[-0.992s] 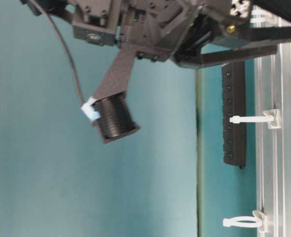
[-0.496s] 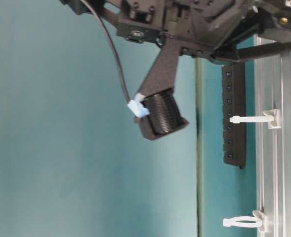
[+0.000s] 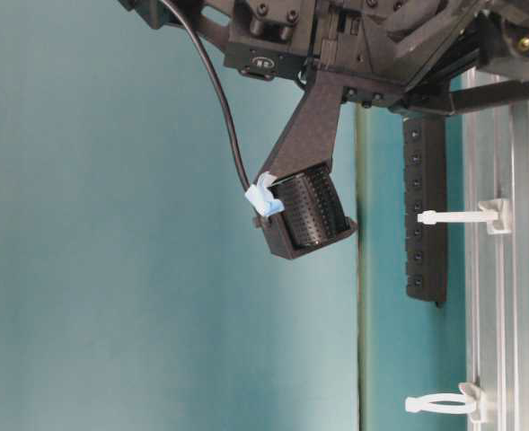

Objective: Pass the USB cable through three rings with both arms.
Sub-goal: 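Lower the right gripper and grasp the cable just behind the plug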

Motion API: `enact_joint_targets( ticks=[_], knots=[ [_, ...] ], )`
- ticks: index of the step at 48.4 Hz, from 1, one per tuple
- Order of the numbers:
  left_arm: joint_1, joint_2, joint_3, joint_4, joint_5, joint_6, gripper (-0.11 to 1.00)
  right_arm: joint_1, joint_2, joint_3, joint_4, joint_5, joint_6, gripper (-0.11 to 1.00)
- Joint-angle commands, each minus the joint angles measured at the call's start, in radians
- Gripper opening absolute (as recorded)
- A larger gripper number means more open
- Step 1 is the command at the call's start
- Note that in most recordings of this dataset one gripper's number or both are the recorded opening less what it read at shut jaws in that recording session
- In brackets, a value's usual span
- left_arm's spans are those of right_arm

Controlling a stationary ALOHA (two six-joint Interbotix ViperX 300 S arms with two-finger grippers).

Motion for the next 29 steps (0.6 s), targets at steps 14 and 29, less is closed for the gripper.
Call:
enact_joint_targets(
  ticks=[14,29],
  knots=[
    [0.002,0.002,-0.012,0.003,0.000,0.000,0.83,-0.006,0.014,-0.025,0.002,0.028,0.006,-0.05],
    [0.003,0.002,-0.012,0.003,0.002,0.009,0.82,-0.008,0.014,-0.025,0.003,0.029,0.009,-0.08]
  ],
)
